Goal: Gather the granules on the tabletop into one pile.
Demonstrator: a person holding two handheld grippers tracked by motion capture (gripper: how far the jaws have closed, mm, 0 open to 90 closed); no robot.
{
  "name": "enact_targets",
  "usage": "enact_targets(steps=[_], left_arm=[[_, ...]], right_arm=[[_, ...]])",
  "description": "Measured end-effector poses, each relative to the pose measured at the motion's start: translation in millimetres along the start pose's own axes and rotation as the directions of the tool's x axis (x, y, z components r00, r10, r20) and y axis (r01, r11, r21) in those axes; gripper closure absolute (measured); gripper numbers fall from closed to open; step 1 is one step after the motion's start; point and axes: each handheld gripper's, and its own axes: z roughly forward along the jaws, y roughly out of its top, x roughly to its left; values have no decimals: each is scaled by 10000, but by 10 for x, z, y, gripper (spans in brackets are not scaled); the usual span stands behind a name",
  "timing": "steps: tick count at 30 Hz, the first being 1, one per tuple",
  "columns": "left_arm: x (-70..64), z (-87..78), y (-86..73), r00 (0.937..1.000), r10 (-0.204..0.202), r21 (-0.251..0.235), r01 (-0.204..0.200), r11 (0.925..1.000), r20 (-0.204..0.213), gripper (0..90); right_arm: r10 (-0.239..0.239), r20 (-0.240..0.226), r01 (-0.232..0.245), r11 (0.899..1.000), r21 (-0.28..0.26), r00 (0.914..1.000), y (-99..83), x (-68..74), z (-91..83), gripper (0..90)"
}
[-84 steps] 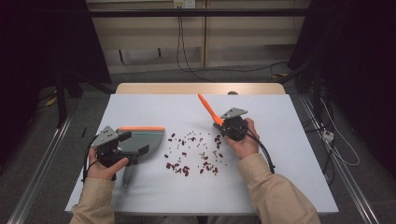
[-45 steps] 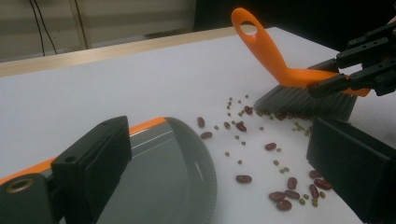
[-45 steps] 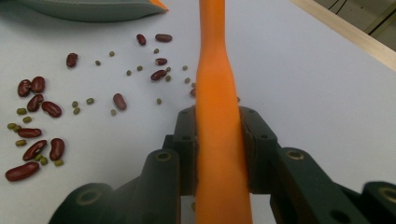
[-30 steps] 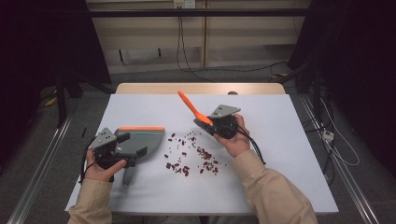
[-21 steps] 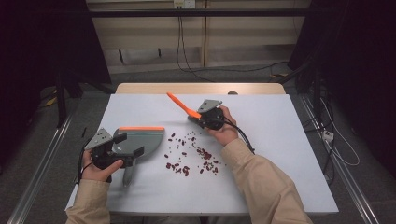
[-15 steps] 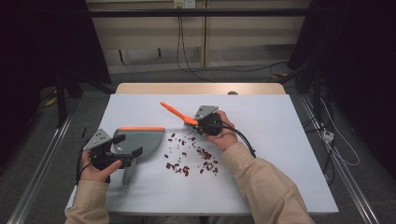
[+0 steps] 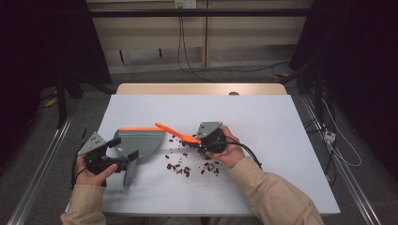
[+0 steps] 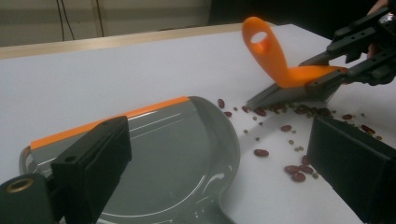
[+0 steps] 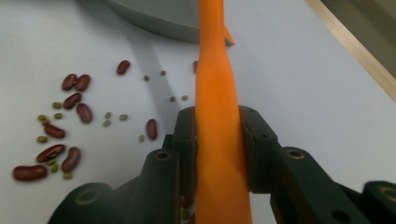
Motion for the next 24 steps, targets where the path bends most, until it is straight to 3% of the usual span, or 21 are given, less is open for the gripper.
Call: enact_targets(steps=[7,11,16,20,24], left_arm=[[4,-31,-10,10000,42,12,-42,10000,-8,65],[-10,-27,-21,9999,100,88,-101,9999,20,65],[-33,-16,-26,9999,125,102,-125,9999,73,65],[-27,-12,-29,9999,131,121,-132,9998,80,65],[-22,-4,-34,9999,123,162,-125,9998,91,65]], right_arm=[[143,-375,-148,9998,-125,9992,-17,63,-68,712],[63,-291,-70,9998,-212,9996,-25,71,-87,712],[753,-186,-764,9951,-628,9970,-48,-107,-121,713],[1557,-129,-1561,9799,-1243,9877,-46,-330,-100,713],[1428,176,-1396,9825,-1231,9896,26,-500,28,713]])
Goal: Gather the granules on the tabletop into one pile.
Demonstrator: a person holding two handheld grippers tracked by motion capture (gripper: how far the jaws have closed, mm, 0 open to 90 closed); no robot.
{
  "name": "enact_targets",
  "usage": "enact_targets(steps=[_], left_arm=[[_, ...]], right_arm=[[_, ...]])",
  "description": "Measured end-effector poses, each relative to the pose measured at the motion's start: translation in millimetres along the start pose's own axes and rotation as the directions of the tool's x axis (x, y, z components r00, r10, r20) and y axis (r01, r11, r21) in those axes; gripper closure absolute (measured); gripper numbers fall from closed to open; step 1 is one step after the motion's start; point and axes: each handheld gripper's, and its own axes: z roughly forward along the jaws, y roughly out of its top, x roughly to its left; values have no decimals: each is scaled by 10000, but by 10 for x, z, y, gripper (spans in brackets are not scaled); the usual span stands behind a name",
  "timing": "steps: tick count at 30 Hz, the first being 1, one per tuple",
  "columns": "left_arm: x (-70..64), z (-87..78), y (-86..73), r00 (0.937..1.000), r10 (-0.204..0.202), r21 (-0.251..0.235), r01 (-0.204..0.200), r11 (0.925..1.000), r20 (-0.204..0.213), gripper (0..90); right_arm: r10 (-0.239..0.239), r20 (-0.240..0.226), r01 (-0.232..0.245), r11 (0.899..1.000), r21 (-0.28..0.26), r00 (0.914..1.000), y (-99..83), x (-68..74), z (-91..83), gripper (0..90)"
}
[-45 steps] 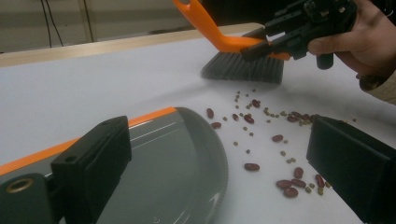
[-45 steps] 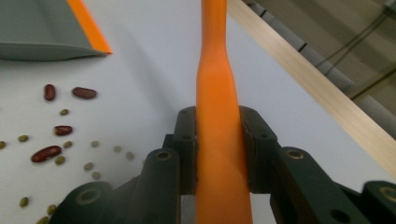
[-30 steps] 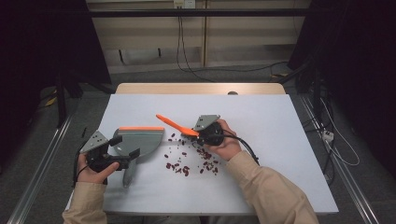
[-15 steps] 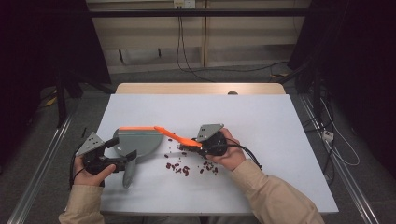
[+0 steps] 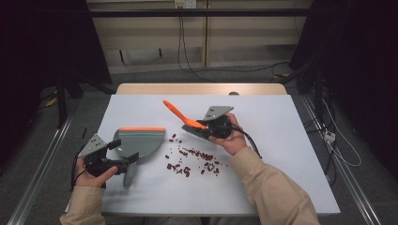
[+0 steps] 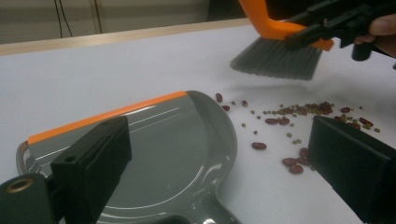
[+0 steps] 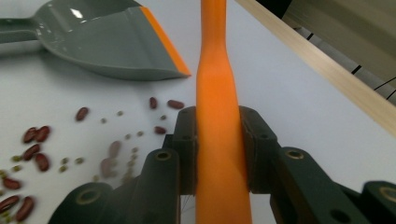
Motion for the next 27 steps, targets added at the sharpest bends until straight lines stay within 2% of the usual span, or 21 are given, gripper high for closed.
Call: enact_targets(steps=[4,6,9,11,13,15,18,21,23,27], left_arm=[[13,2,-3,10000,-63,16,63,10000,-26,65],[26,1,-11,9999,-132,1,132,9999,-61,65],[45,-1,-26,9998,-161,86,162,9998,-125,65],[53,-5,-34,9998,-155,107,156,9998,-136,65],[59,-8,-39,9997,-193,84,194,9998,-147,65],[65,-12,-44,9996,-217,60,219,9997,-204,65],[69,-17,-44,9996,-178,93,180,9998,-219,65],[71,-17,-47,9996,-184,83,186,9998,-204,65],[75,-13,-52,9996,-195,83,197,9998,-193,65],[81,-17,-52,9997,-165,95,167,9998,-202,65]], right_arm=[[-470,28,469,9984,311,9989,85,-79,228,713],[-724,-1,723,9969,294,9974,116,-92,340,713],[-1281,-239,1293,9901,549,9915,135,-70,503,713],[-1375,-472,1401,9885,573,9894,164,-21,550,713],[-1586,-753,1638,9840,695,9845,178,51,562,711],[-1944,-948,2026,9754,865,9763,179,111,549,710],[-1820,-1482,1952,9775,799,9721,188,150,500,710],[-2187,-1689,2365,9671,934,9611,188,237,461,708],[-2281,-1822,2480,9641,947,9564,178,291,433,706],[-2273,-2154,2491,9652,799,9497,144,366,345,705]])
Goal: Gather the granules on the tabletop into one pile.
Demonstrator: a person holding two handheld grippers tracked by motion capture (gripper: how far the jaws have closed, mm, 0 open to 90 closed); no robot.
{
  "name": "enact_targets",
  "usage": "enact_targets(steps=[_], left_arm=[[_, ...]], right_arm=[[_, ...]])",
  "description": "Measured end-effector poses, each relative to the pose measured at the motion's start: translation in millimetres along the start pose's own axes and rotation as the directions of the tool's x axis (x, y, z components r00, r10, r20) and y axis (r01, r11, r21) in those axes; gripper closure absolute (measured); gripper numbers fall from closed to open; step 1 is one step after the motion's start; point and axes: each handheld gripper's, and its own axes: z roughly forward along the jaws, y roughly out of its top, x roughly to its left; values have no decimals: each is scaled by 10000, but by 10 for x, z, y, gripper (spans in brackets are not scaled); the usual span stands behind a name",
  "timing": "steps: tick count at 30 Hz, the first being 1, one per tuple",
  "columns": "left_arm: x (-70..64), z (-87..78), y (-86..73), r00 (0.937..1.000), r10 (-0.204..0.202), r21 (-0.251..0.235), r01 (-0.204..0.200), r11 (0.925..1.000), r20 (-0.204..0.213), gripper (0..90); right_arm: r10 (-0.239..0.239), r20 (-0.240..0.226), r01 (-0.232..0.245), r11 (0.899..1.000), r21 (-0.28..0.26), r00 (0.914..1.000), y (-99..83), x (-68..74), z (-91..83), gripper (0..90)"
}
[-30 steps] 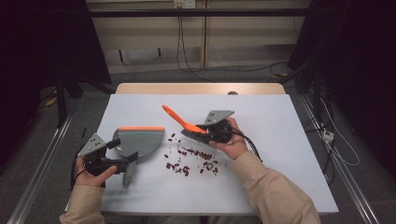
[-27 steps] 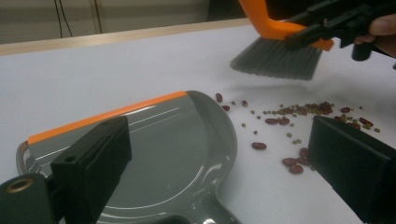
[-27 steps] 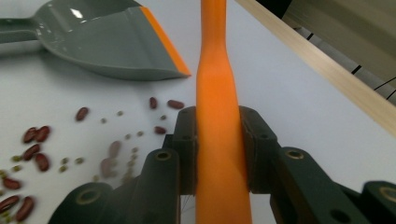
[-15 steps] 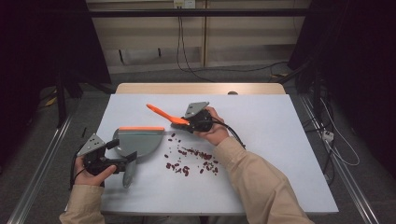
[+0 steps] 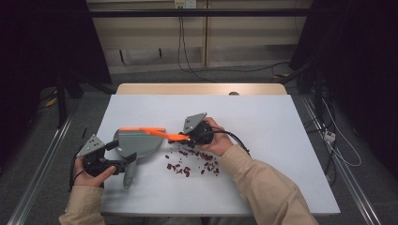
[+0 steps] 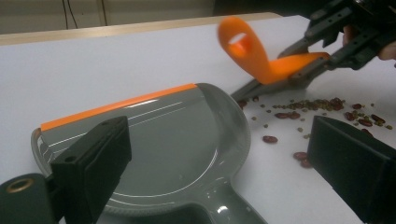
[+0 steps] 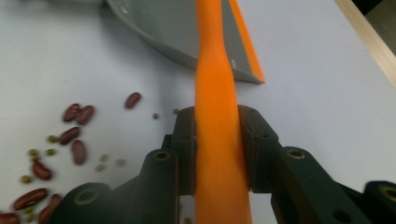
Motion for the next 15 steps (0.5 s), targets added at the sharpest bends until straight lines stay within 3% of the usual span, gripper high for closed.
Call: enact_targets(steps=[9,15], left_arm=[[-9,-4,8,10000,22,-17,-22,10000,-31,65],[-15,-2,11,10000,33,-12,-33,10000,-51,65]], right_arm=[[-54,-493,52,10000,-42,9988,-20,184,-118,705],[42,-292,-48,9998,-200,9996,-30,209,-183,710]])
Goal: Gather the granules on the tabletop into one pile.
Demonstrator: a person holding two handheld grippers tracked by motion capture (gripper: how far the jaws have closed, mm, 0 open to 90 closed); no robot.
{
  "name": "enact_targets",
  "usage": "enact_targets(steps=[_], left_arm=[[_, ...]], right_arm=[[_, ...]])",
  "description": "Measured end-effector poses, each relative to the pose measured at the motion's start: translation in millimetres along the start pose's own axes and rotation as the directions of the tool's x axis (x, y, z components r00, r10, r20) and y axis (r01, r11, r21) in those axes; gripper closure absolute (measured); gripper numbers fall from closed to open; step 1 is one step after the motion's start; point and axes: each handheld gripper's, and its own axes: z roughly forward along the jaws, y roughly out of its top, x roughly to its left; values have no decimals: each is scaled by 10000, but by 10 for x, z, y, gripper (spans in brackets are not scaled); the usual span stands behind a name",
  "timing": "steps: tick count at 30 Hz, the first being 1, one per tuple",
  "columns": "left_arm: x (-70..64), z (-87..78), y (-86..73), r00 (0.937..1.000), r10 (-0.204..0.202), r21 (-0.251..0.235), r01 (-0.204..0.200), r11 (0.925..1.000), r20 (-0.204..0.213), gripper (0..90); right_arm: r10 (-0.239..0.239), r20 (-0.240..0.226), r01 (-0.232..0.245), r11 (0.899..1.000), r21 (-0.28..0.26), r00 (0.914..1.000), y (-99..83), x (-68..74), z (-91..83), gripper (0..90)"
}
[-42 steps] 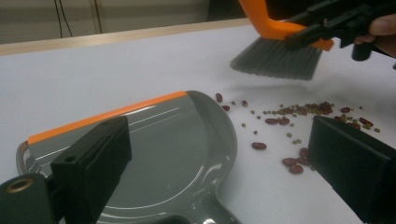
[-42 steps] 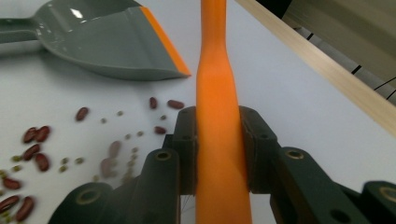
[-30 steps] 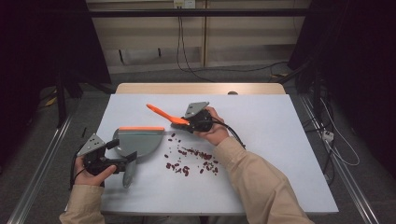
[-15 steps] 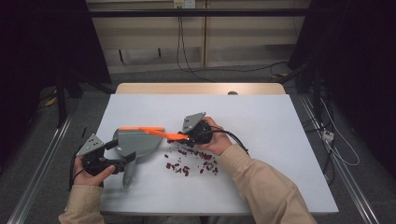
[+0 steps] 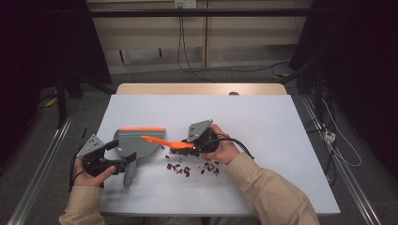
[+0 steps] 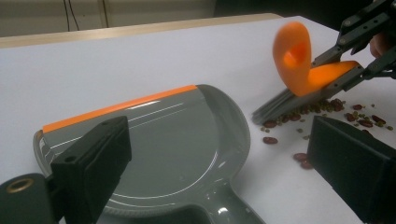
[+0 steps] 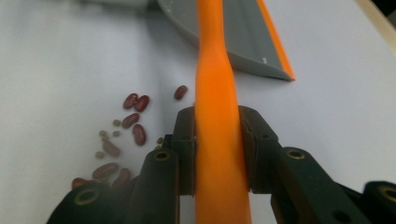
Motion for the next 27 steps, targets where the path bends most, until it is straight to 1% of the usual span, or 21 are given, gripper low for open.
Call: enact_targets(steps=[2,5,9,12,13,15,16,18,21,23,25,27], left_arm=[[0,1,2,10000,12,3,-12,10000,6,65],[4,1,2,10000,1,9,-1,10000,-7,65],[7,6,-4,10000,-75,1,75,10000,10,65],[19,0,-4,10000,-28,24,28,10000,-6,65],[17,3,-4,10000,-68,7,68,10000,0,65],[14,9,-8,9999,-114,-18,114,9999,10,65],[15,9,-9,9999,-113,-18,113,9999,14,65],[24,0,-8,10000,-47,30,47,10000,8,65],[30,-6,-6,10000,-59,-1,59,10000,-31,65],[25,-7,-5,10000,-58,-2,58,10000,-18,65],[19,-7,-2,10000,-74,-35,74,10000,-23,65],[18,-7,0,10000,-54,-17,54,10000,-36,65]], right_arm=[[55,264,-51,9999,-144,9996,17,-19,-7,711],[231,299,-216,9986,-478,9993,77,-48,1,712],[48,116,-43,9992,-393,9999,174,-64,94,712],[-33,22,35,9985,-551,10000,242,-79,173,712],[-79,-23,78,9988,-488,10000,262,-89,201,712],[-162,39,163,9996,-239,9999,283,-107,277,712],[-184,-68,183,9997,-157,9998,281,-115,318,712],[-40,-396,31,9997,-225,9992,276,-122,362,712],[-221,-512,223,9997,35,9984,290,-110,342,712],[-349,-648,356,9993,93,9973,272,-97,309,712],[-287,-791,300,9994,159,9965,254,-73,259,712],[-344,-865,362,9992,196,9957,233,-52,217,712]])
